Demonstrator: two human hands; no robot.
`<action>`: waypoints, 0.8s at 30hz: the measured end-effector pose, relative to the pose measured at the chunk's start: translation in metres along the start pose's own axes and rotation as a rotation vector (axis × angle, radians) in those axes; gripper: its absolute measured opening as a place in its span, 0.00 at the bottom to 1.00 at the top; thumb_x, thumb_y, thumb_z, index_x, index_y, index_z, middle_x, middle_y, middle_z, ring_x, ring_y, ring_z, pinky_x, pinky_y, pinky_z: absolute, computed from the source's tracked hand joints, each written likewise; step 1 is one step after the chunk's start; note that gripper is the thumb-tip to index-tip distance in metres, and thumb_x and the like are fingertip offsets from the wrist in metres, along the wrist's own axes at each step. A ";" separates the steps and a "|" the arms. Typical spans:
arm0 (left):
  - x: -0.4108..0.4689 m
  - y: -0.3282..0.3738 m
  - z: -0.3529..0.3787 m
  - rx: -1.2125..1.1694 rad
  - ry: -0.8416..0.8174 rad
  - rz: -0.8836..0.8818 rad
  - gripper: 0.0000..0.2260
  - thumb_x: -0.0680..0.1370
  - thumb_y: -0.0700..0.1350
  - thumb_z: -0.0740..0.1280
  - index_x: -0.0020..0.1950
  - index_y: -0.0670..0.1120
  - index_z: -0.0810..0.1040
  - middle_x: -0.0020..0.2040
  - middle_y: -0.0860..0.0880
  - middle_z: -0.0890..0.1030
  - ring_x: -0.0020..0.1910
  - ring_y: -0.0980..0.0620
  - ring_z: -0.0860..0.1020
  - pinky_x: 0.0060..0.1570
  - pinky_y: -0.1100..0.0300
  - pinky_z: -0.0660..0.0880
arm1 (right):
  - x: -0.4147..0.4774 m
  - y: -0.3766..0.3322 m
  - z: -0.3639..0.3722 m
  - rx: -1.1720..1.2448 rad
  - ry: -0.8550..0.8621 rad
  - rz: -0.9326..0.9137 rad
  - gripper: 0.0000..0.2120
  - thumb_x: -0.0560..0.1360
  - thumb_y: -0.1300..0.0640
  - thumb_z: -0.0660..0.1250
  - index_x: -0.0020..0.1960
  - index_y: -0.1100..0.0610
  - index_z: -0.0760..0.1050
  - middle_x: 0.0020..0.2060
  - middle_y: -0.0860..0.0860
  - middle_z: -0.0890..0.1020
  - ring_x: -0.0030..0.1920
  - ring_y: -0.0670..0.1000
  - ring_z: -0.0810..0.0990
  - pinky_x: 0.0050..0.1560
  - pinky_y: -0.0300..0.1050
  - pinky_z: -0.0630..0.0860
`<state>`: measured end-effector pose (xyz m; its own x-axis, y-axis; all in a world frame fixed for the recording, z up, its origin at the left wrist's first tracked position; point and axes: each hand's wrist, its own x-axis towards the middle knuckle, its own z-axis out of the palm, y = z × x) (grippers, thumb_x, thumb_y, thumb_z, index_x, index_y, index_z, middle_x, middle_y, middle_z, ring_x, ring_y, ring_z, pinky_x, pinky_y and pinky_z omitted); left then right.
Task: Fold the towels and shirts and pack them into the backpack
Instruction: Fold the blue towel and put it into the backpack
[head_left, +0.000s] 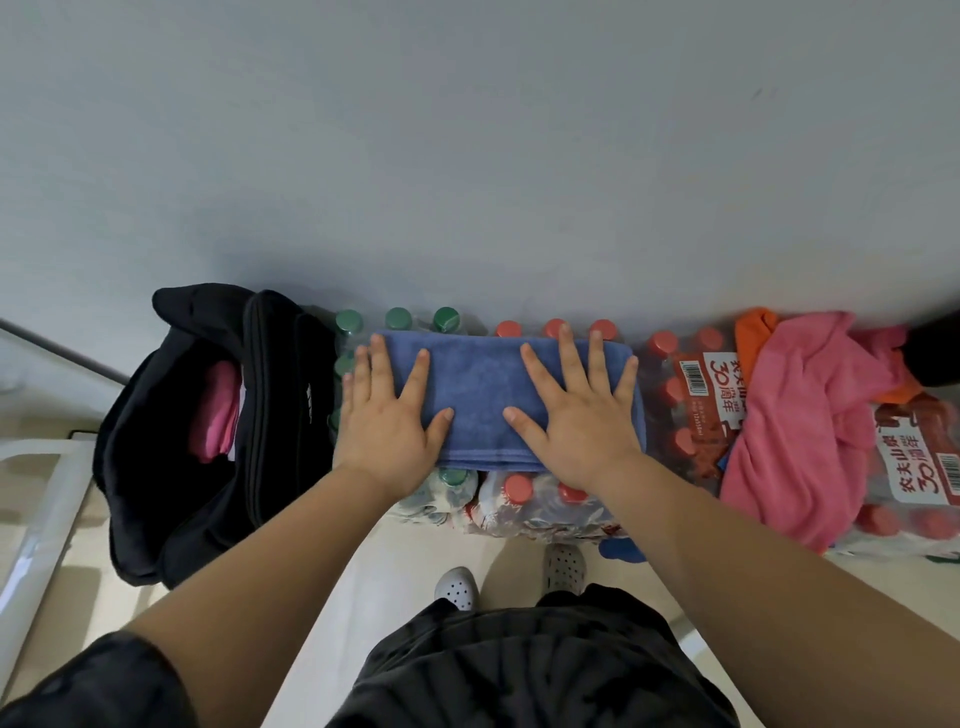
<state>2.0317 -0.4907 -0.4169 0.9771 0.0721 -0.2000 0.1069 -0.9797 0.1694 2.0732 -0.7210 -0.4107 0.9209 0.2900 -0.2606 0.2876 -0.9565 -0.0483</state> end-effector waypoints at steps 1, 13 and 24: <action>-0.004 -0.002 -0.001 -0.016 -0.021 -0.039 0.35 0.80 0.67 0.52 0.82 0.55 0.46 0.80 0.36 0.37 0.80 0.37 0.40 0.78 0.43 0.42 | -0.002 -0.005 0.001 0.001 -0.004 -0.026 0.38 0.73 0.25 0.33 0.79 0.39 0.32 0.79 0.51 0.30 0.77 0.62 0.28 0.72 0.74 0.33; -0.006 -0.008 -0.029 -0.237 0.008 -0.096 0.25 0.76 0.55 0.70 0.72 0.56 0.72 0.70 0.43 0.68 0.67 0.39 0.66 0.68 0.48 0.66 | -0.013 -0.025 0.003 -0.014 -0.062 -0.059 0.38 0.71 0.25 0.32 0.78 0.37 0.31 0.77 0.48 0.26 0.76 0.61 0.25 0.72 0.75 0.34; 0.011 -0.012 -0.040 -0.539 -0.072 -0.139 0.21 0.73 0.41 0.72 0.64 0.54 0.77 0.60 0.47 0.78 0.54 0.46 0.77 0.50 0.58 0.74 | -0.016 -0.026 -0.001 0.011 -0.166 -0.038 0.36 0.76 0.25 0.42 0.77 0.35 0.30 0.76 0.46 0.26 0.75 0.59 0.23 0.72 0.73 0.32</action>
<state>2.0486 -0.4705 -0.3828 0.9342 0.1620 -0.3178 0.3309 -0.7262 0.6026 2.0512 -0.7003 -0.4040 0.8528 0.3181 -0.4142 0.3178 -0.9454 -0.0719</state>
